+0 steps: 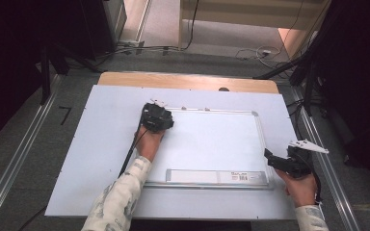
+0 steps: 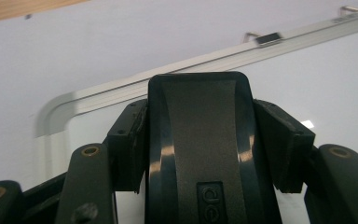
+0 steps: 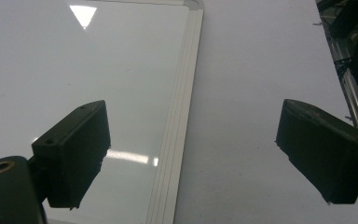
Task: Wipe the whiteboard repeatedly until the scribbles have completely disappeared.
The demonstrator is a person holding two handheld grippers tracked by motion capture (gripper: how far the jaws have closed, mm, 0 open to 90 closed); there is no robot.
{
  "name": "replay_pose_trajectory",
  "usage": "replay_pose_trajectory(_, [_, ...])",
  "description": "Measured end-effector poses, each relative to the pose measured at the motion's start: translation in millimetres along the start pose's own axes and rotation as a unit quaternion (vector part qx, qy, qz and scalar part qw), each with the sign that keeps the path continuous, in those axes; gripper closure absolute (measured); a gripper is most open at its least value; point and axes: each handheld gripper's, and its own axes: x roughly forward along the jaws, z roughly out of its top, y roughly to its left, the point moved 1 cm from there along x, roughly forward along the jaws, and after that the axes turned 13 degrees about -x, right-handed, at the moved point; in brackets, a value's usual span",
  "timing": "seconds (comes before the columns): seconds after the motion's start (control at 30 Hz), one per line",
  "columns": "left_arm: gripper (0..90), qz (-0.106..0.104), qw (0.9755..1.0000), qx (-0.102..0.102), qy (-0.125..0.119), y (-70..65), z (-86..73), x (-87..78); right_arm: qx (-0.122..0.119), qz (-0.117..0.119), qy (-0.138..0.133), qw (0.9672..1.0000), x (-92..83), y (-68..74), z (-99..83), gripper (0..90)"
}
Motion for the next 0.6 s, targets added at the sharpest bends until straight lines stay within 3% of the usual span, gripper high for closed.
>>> replay_pose_trajectory(0.17, [41.2,-0.015,0.9995,0.026,0.001,-26.7,-0.9,5.5,0.003,0.0,-0.002,1.0,-0.9,-1.3,-0.4,8.4])
replay_pose_trajectory(0.27, [41.2,-0.018,0.9992,0.036,0.001,-34.7,-0.9,7.7,0.004,0.0,-0.002,1.0,-1.5,-1.7,-0.6,8.4])
replay_pose_trajectory(0.43, [41.2,-0.017,0.9994,0.031,0.005,-25.0,2.7,9.0,0.002,0.0,-0.001,1.0,-1.5,-2.0,-1.4,8.4])
replay_pose_trajectory(0.6, [41.1,0.006,0.9999,0.006,0.005,3.0,8.3,8.3,0.007,-0.002,-0.001,1.0,-3.0,-4.7,-3.2,8.4])
